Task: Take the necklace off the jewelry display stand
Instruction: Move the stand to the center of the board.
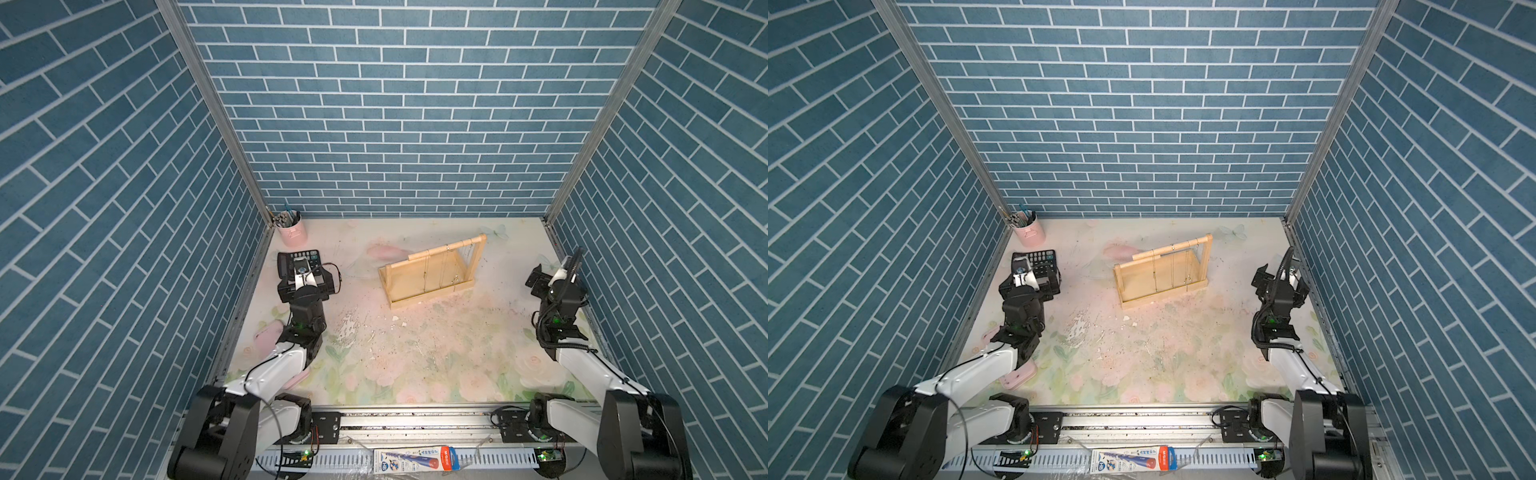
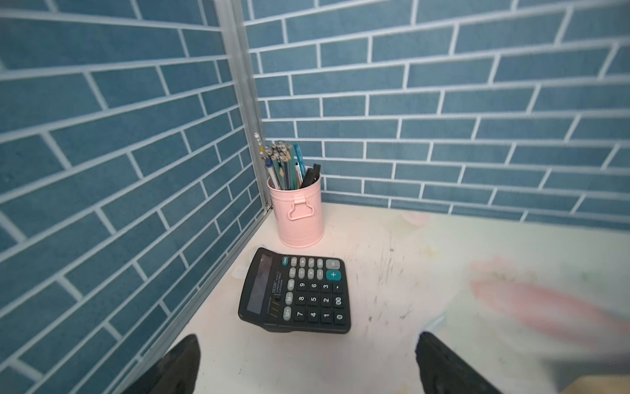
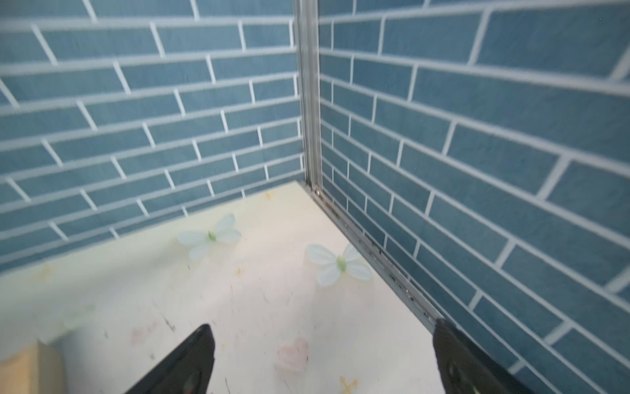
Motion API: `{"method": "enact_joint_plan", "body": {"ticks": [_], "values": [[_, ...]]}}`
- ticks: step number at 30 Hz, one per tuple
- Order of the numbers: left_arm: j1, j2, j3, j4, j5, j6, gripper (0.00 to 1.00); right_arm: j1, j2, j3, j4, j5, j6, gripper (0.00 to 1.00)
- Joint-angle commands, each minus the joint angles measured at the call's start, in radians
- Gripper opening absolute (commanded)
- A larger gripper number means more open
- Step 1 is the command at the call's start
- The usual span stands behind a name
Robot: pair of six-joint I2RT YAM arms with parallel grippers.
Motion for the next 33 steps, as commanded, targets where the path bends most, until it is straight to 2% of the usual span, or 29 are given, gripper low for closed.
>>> {"method": "enact_joint_plan", "body": {"ticks": [1, 5, 9, 15, 21, 28, 33], "values": [[-0.003, -0.055, 0.113, -0.401, 0.006, -0.311, 0.99, 0.002, -0.061, 0.010, -0.189, 0.061, 0.188, 0.99], [-0.003, -0.021, 0.207, -0.530, 0.237, -0.425, 0.99, 0.001, -0.066, 0.071, -0.359, -0.052, 0.216, 0.99], [-0.003, 0.011, 0.292, -0.672, 0.405, -0.498, 0.99, 0.002, -0.056, 0.081, -0.417, -0.158, 0.239, 0.99], [-0.003, 0.023, 0.310, -0.686, 0.701, -0.603, 0.99, 0.003, -0.081, 0.123, -0.544, -0.256, 0.252, 0.99], [-0.006, 0.063, 0.376, -0.708, 0.817, -0.665, 0.99, 0.015, -0.063, 0.260, -0.785, -0.316, 0.243, 0.99], [-0.007, 0.099, 0.350, -0.576, 0.948, -0.784, 0.99, 0.094, -0.081, 0.358, -0.908, -0.343, 0.205, 0.96], [-0.010, 0.136, 0.441, -0.609, 1.039, -0.813, 0.99, 0.186, -0.072, 0.485, -0.983, -0.360, 0.183, 0.91]]}}
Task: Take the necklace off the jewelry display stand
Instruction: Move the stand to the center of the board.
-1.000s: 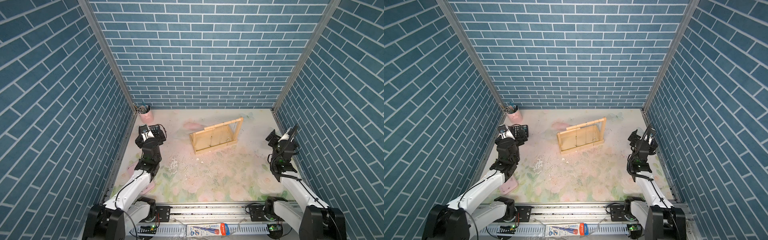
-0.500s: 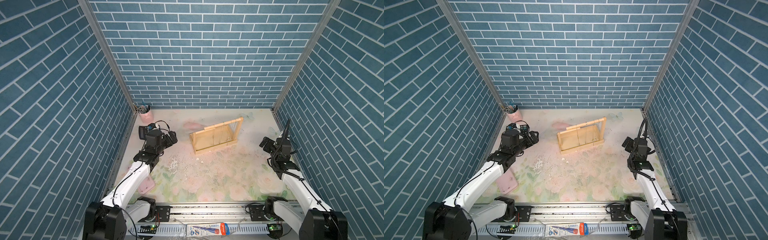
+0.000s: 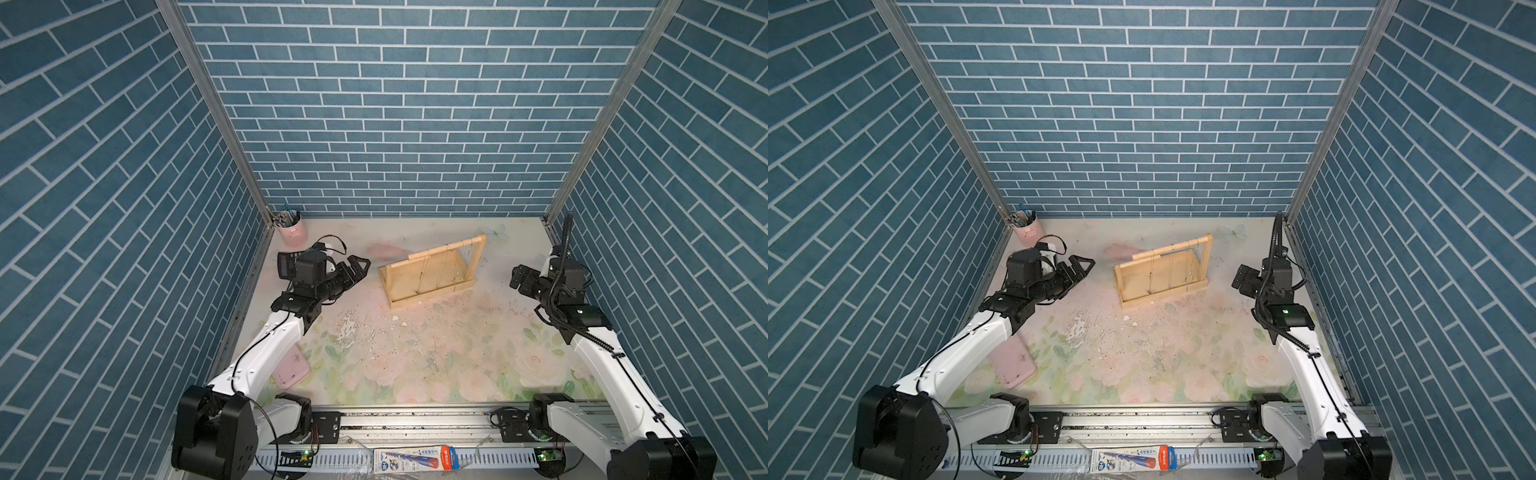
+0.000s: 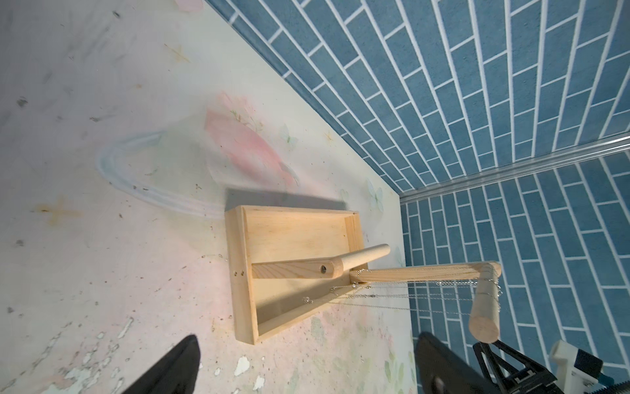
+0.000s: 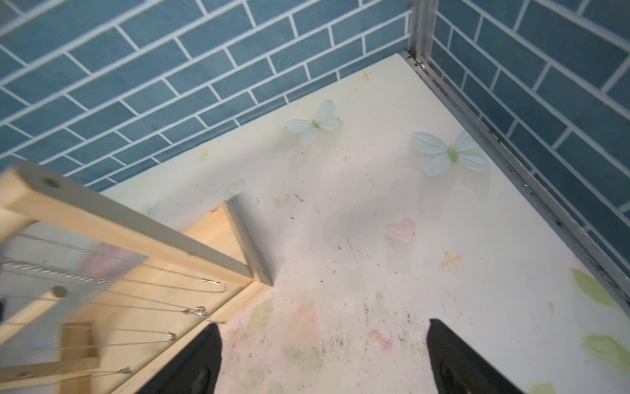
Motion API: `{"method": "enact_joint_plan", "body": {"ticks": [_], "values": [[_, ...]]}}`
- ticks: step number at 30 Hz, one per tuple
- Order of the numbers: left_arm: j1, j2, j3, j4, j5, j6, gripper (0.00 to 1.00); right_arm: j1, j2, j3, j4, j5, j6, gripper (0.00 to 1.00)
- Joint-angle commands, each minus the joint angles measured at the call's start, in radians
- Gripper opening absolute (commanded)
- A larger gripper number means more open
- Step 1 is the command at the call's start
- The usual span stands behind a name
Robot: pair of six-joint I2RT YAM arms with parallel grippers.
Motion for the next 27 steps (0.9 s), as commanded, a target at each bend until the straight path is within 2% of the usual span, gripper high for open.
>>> {"method": "enact_joint_plan", "body": {"ticks": [1, 7, 12, 17, 22, 27], "values": [[-0.012, 0.020, 0.084, 0.014, 0.102, -0.052, 0.99, 0.069, -0.001, 0.105, -0.086, -0.028, -0.029, 0.88], [-0.103, 0.086, 0.226, -0.022, 0.107, -0.051, 0.99, 0.210, 0.076, 0.263, -0.144, -0.059, -0.045, 0.79], [-0.134, 0.154, 0.308, -0.033, 0.127, -0.075, 0.99, 0.325, 0.180, 0.380, -0.176, -0.078, -0.065, 0.73], [-0.184, 0.102, 0.187, 0.143, 0.053, -0.152, 0.99, 0.428, 0.226, 0.360, -0.082, -0.098, -0.079, 0.69], [-0.223, 0.063, 0.061, 0.290, -0.021, -0.220, 0.99, 0.493, 0.278, 0.316, 0.013, -0.208, -0.114, 0.65], [-0.243, 0.085, 0.038, 0.342, -0.005, -0.272, 0.99, 0.512, 0.326, 0.280, 0.098, -0.245, -0.094, 0.59]]}}
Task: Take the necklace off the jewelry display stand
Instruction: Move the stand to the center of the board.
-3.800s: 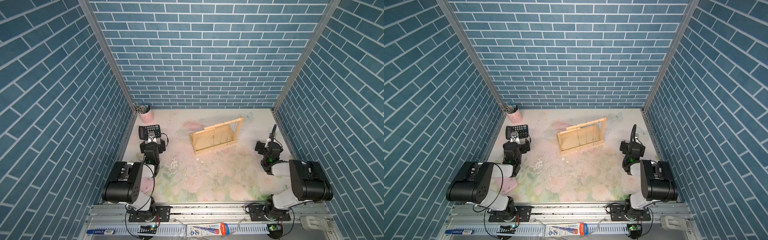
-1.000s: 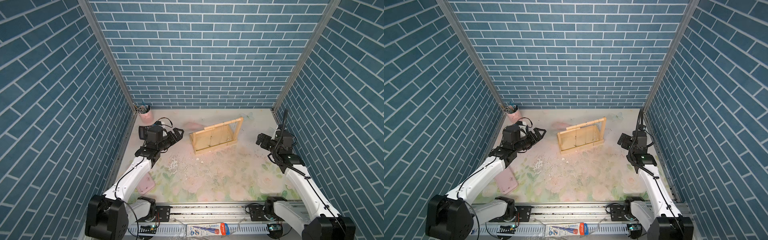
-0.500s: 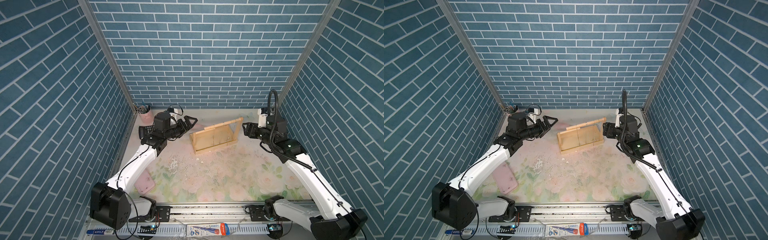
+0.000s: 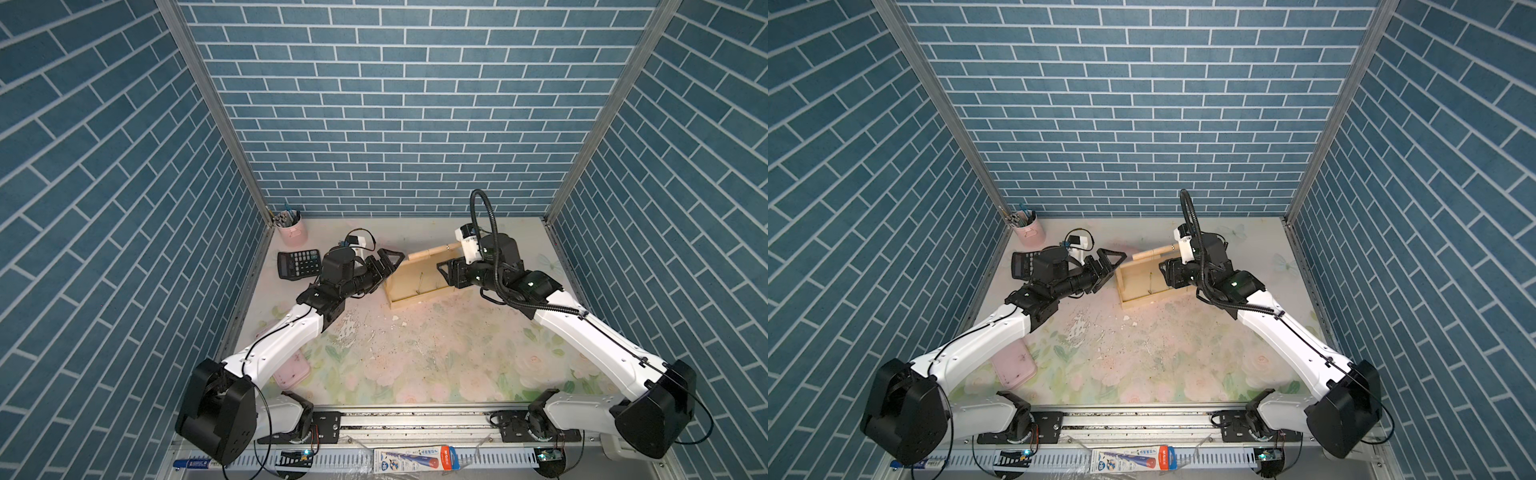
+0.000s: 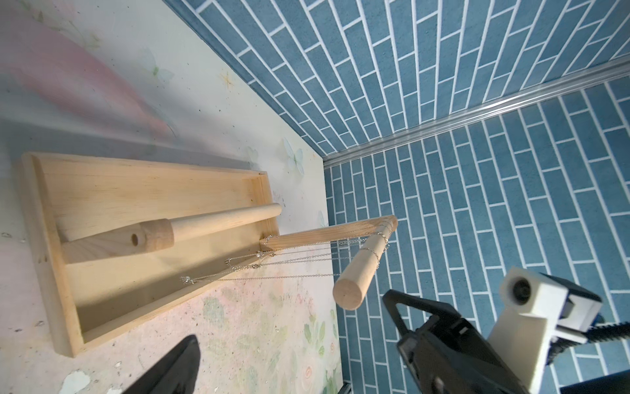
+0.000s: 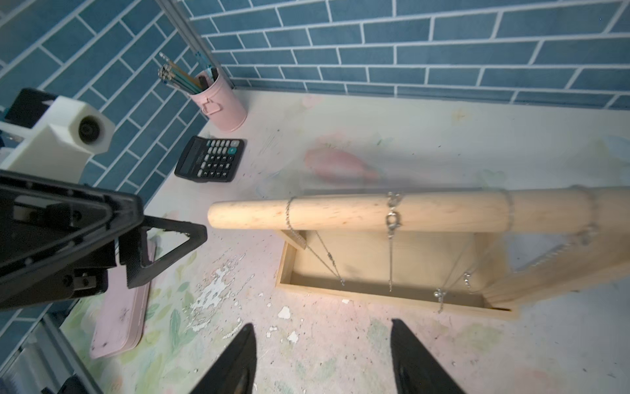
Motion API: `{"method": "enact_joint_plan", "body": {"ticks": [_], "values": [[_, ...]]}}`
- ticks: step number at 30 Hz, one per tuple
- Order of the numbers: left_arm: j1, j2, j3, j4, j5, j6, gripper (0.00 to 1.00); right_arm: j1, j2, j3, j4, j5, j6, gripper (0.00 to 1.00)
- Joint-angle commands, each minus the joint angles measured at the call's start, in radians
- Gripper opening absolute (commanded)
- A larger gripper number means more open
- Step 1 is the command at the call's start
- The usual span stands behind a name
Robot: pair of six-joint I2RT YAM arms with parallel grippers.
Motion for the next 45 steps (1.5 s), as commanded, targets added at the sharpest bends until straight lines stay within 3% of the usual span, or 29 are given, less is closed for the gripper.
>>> {"method": "enact_joint_plan", "body": {"ticks": [1, 9, 21, 30, 35, 40, 45], "values": [[-0.009, 0.002, -0.011, 0.120, -0.011, -0.060, 0.99, 0.007, 0.020, -0.024, 0.097, -0.054, -0.001, 0.58], [-0.029, 0.007, -0.077, 0.245, -0.036, -0.113, 0.99, 0.009, 0.041, -0.103, 0.294, -0.094, 0.022, 0.53], [-0.034, 0.025, -0.124, 0.317, -0.008, -0.149, 0.99, 0.008, 0.131, -0.069, 0.346, -0.065, 0.010, 0.46], [-0.016, 0.010, -0.121, 0.232, -0.018, -0.082, 0.99, 0.007, 0.155, -0.059, 0.364, -0.051, 0.000, 0.40], [0.060, -0.025, -0.153, 0.075, -0.112, 0.032, 0.99, 0.007, 0.150, -0.059, 0.362, -0.054, -0.003, 0.39], [0.149, 0.053, -0.234, 0.231, -0.056, 0.001, 0.99, 0.007, 0.148, -0.057, 0.357, -0.063, -0.006, 0.39], [0.165, 0.224, -0.203, 0.408, 0.023, -0.091, 0.99, 0.008, 0.145, -0.056, 0.356, -0.065, -0.008, 0.38]]}}
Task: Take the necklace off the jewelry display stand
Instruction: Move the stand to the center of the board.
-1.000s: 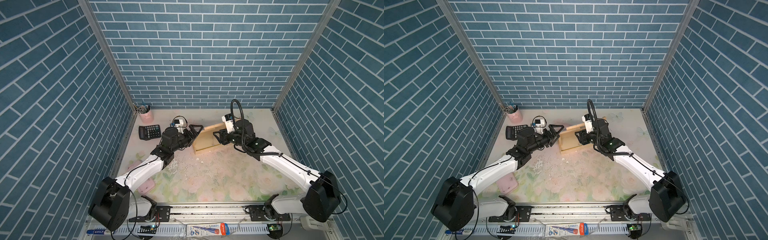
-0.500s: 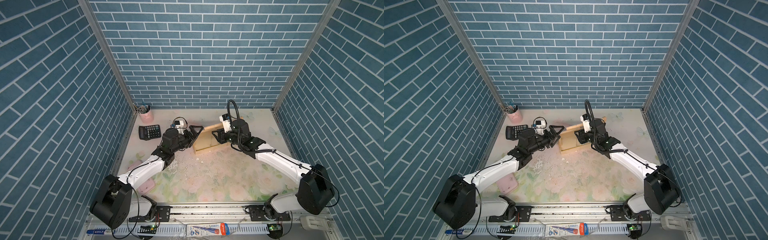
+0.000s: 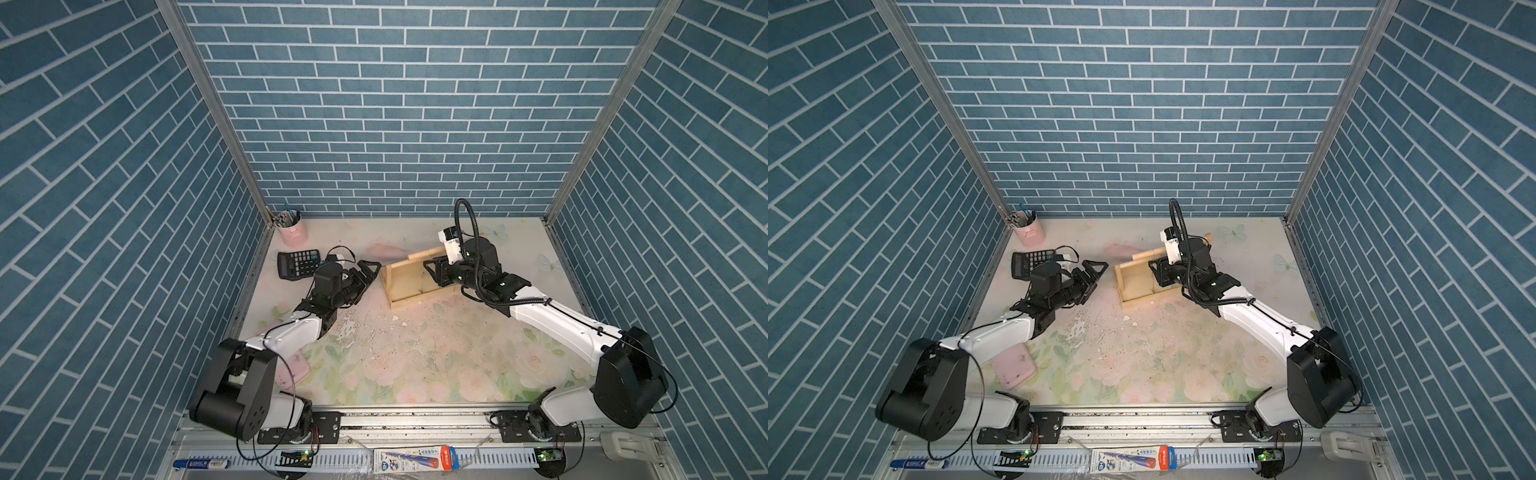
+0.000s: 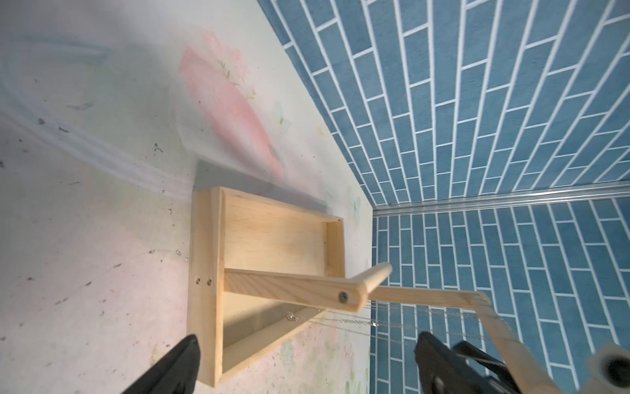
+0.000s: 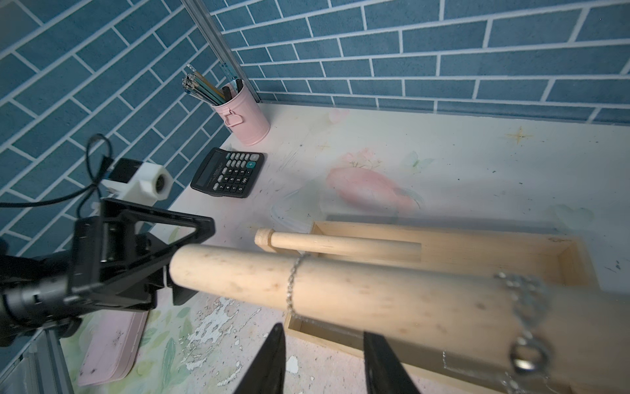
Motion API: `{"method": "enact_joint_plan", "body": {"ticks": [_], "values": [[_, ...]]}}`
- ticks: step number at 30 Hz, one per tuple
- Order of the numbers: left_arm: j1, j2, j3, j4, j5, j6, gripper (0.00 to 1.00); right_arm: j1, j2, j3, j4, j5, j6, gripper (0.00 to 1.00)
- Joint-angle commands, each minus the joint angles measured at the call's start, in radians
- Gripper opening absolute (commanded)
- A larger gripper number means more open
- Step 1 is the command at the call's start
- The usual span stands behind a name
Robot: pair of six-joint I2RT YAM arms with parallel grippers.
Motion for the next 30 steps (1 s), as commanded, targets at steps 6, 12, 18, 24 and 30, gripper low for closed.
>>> {"method": "enact_joint_plan", "body": {"ticks": [6, 12, 18, 24, 30], "values": [[0.012, 0.243, 0.018, 0.376, 0.066, -0.181, 0.99, 0.002, -0.014, 0.030, 0.011, -0.001, -0.007, 0.38], [0.010, 0.387, 0.042, 0.521, 0.067, -0.244, 0.99, 0.002, -0.027, 0.030, -0.002, -0.005, -0.014, 0.38], [-0.018, 0.441, 0.104, 0.523, 0.064, -0.251, 0.99, 0.003, -0.035, 0.023, -0.008, 0.001, -0.018, 0.38], [-0.055, 0.458, 0.161, 0.485, 0.048, -0.240, 0.99, -0.004, -0.056, 0.007, -0.020, 0.017, -0.024, 0.38], [-0.093, 0.480, 0.212, 0.456, 0.029, -0.234, 0.99, -0.024, -0.094, -0.012, -0.047, 0.031, -0.026, 0.38]]}}
